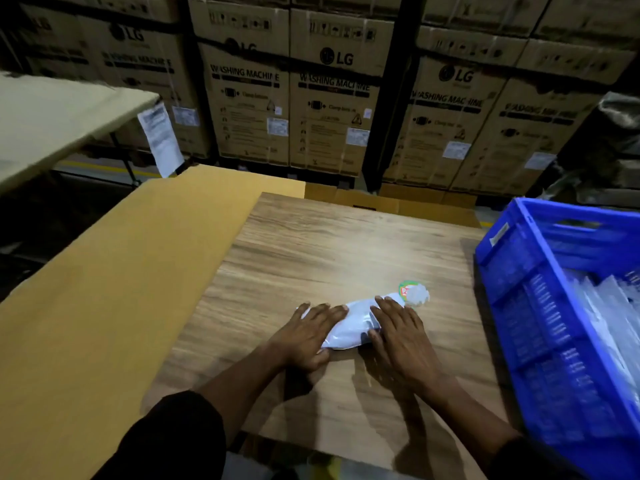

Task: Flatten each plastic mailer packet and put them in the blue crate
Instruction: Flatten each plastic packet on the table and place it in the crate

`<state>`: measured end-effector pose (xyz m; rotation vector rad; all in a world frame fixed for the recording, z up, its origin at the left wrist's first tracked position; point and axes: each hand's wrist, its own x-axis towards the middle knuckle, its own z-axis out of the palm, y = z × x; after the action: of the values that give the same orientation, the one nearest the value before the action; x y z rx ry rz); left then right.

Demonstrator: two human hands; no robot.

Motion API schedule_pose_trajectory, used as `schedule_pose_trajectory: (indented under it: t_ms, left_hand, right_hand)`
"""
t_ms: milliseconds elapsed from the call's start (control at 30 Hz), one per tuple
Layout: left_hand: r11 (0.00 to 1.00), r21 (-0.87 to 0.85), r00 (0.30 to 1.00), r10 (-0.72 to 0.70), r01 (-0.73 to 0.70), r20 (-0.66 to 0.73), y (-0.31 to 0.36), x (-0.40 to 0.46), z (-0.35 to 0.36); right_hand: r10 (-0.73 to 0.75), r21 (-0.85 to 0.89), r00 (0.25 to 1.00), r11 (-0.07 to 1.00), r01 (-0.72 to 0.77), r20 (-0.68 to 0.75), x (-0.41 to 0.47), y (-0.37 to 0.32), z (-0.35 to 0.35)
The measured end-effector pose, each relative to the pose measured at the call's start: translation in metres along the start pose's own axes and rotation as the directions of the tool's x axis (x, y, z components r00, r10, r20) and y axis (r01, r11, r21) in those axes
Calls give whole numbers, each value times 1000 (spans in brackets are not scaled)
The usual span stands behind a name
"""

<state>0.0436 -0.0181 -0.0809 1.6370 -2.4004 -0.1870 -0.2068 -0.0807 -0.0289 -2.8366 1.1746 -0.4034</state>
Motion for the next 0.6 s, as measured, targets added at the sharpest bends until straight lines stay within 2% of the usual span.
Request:
schedule_pose_trajectory:
  t_ms: [133, 167, 233, 300, 367, 467, 600]
  left_hand:
    - [998, 36, 988, -48, 43, 148, 22, 5, -5]
    - [996, 75, 990, -48, 38, 133, 27, 6, -7]
    - [987, 154, 999, -41, 38, 16, 38, 8, -13]
    - [973, 195, 988, -100, 121, -114, 52, 10, -13]
    - [963, 164, 963, -183, 216, -197, 67, 11, -6]
    - [955, 165, 963, -223, 248, -154, 81, 9, 13]
    - [923, 115, 929, -355, 367, -107, 83, 10, 19]
  right_hand:
    - [22, 27, 998, 999, -24, 62, -26, 8, 4]
    - [26, 33, 998, 999, -28, 64, -29, 8, 5]
    - [35, 45, 998, 998, -38, 60, -30, 7, 2]
    - [33, 45, 998, 998, -35, 46, -27, 6, -2]
    - [24, 13, 998, 1000, -25, 59, -22, 4, -4]
    - [34, -24, 990, 999, -31, 139, -15, 2, -1]
    - [43, 17, 952, 999, -51, 305, -11, 4, 13]
